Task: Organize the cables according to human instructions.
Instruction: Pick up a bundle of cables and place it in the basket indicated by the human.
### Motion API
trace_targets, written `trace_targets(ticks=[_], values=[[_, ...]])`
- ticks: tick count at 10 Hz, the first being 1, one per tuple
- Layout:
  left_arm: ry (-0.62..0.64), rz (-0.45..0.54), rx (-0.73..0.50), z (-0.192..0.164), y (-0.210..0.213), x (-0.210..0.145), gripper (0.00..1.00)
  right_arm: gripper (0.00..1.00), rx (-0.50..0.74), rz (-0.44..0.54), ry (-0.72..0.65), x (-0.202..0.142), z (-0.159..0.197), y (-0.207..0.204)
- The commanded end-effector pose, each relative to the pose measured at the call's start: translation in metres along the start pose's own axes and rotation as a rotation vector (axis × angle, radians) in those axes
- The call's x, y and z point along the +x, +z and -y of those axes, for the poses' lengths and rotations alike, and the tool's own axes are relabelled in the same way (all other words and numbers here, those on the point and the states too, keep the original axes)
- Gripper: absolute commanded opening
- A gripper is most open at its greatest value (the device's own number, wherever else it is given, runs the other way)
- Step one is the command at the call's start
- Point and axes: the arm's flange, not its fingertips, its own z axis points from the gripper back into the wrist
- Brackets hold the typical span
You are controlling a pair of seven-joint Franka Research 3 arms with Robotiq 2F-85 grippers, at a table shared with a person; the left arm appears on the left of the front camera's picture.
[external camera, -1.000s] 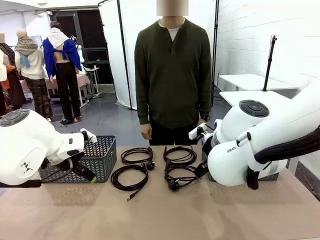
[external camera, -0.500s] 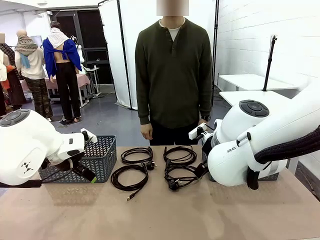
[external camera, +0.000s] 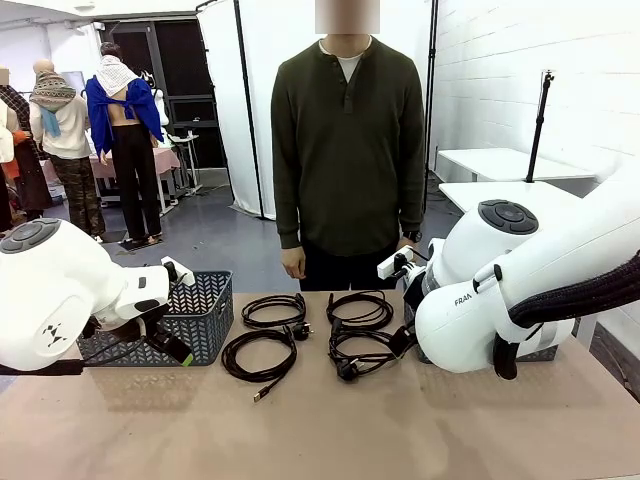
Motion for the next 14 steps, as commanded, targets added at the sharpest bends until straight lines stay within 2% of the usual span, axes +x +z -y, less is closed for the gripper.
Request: trace_targets(ticks=[1, 3, 8, 11, 14], values=[[0.004, 0.0, 0.0, -0.001, 0.0, 0.0, 1.0, 1.0, 0.0, 0.0, 0.0, 0.0, 0.0, 0.0], [0.0, 0.0, 0.0, 0.0, 0.0, 0.0, 1.0, 1.0, 0.0, 0.0, 0.0, 0.0, 0.0, 0.0], [-0.155, 0.081, -0.065, -0.011, 0.066, 0.013, 1.0, 1.0, 0.125, 0.068, 0.058, 0.004, 0.031, 0.051], [-0.262, 0.128, -0.225, -0.026, 0.097, 0.02, 1.0, 1.0, 0.259, 0.137, 0.145, -0.002, 0.051, 0.095], [-0.327, 0.188, -0.317, -0.043, 0.119, 0.022, 1.0, 1.0, 0.374, 0.219, 0.214, -0.014, 0.069, 0.127]])
